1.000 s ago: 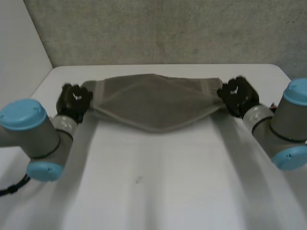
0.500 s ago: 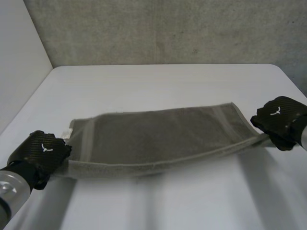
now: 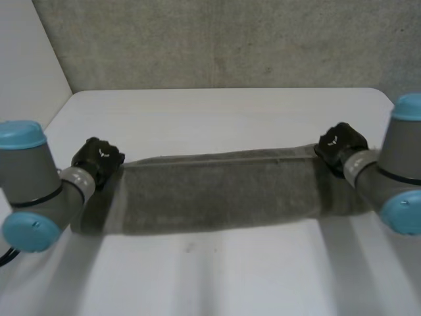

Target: Fold the towel.

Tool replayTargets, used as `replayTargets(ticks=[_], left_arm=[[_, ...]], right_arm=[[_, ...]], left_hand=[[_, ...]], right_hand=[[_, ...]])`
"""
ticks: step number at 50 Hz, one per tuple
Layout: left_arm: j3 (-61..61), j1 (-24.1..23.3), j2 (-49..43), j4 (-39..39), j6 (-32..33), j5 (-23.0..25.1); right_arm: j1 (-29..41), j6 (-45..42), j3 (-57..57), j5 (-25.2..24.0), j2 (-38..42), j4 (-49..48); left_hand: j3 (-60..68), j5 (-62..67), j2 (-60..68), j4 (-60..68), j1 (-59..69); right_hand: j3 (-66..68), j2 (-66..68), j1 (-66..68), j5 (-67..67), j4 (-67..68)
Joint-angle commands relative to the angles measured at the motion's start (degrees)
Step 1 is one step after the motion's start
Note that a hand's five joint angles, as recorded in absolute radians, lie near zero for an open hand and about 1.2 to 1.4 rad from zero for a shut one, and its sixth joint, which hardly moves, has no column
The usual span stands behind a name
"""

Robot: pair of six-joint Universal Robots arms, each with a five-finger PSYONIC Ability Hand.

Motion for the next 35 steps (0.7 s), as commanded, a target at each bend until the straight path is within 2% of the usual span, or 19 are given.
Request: replayTargets(ticks=[1,7,11,12,13,14,15,16,17,18,21,23,29,31,35], left_arm=[[14.0,-0.4,-12.6,2.7,0.0,-2.9],[17.8,-1.2,-15.1,3.6,0.0,-3.6],[18.4,-1.7,-15.1,5.3,0.0,-3.7],[18.4,-1.7,-15.1,6.2,0.0,-3.8],[18.4,-1.7,-15.1,6.2,0.0,-3.8],[18.4,-1.8,-15.0,6.6,0.0,-4.0],[18.3,-1.9,-14.9,6.7,0.0,-4.3],[18.3,-1.9,-14.9,6.7,0.0,-4.3],[18.0,-1.9,-14.7,6.7,0.0,-4.8],[17.7,-2.2,-14.6,6.9,0.0,-5.7],[17.5,-2.4,-14.1,6.7,0.0,-6.8],[16.3,-2.5,-12.2,6.6,-0.3,-8.4],[12.1,-2.5,-7.5,7.5,-0.7,-8.5],[9.0,-2.5,-3.8,7.9,-0.9,-8.4],[4.8,-2.5,0.5,8.1,-1.2,-8.3]], right_arm=[[1.9,-0.8,-11.8,0.5,13.8,-14.6],[1.9,-0.9,-19.7,0.1,22.1,-17.8],[2.0,-0.5,-21.5,-0.1,23.6,-18.4],[2.0,-0.2,-22.0,-0.9,23.9,-18.5],[2.0,-0.2,-22.0,-0.9,23.9,-18.5],[2.0,-0.1,-22.2,-1.8,23.9,-18.9],[2.0,0.1,-22.2,-2.1,23.7,-19.5],[2.0,0.1,-22.2,-2.1,23.7,-19.5],[2.0,0.3,-22.0,-2.0,23.3,-20.1],[2.0,1.1,-21.4,-1.9,22.4,-20.3],[1.9,2.4,-20.6,-1.7,20.9,-20.3],[1.8,6.1,-17.3,-1.7,16.2,-19.7],[1.2,14.0,-11.1,-2.3,8.1,-17.6],[1.0,18.8,-8.3,-2.4,3.6,-13.3],[-0.3,23.4,-6.7,-2.5,1.0,-6.9]], left_hand=[[10.3,10.2,10.3,10.2,11.3],[10.3,10.2,10.3,10.2,11.3],[10.3,10.2,10.3,10.2,11.3],[9.4,9.2,9.3,9.3,10.3],[9.4,9.2,9.3,9.2,10.3],[-3.3,-3.5,-3.4,-3.4,-2.3],[-29.2,-29.4,-29.3,-29.4,-28.3],[-29.5,-29.6,-29.6,-29.6,-28.5],[-51.8,-52.0,-51.9,-51.9,-50.9],[-57.4,-57.5,-57.4,-57.5,-56.4],[-57.9,-58.1,-58.0,-58.0,-57.0],[-57.9,-58.1,-58.0,-58.0,-57.0],[-57.6,-57.7,-57.7,-57.7,-56.6],[-57.6,-57.7,-57.7,-57.7,-56.6],[-57.9,-58.1,-58.0,-58.0,-57.0]], right_hand=[[12.2,12.8,25.6,11.3,11.6],[12.2,12.8,25.6,11.3,11.6],[7.7,8.3,21.1,6.8,7.1],[-14.1,-13.5,-0.7,-15.0,-14.7],[-14.4,-13.7,-0.9,-15.2,-15.0],[-43.3,-42.7,-29.9,-44.2,-43.9],[-57.8,-57.2,-44.4,-58.7,-58.4],[-57.8,-57.2,-44.4,-58.7,-58.4],[-57.8,-57.2,-44.4,-58.7,-58.4],[-57.8,-57.2,-44.4,-58.7,-58.4],[-57.8,-57.2,-44.4,-58.7,-58.4],[-57.8,-57.2,-44.4,-58.7,-58.4],[-57.8,-57.2,-44.4,-58.7,-58.4],[-57.8,-57.2,-44.4,-58.7,-58.4],[-57.8,-57.2,-44.4,-58.7,-58.4]])
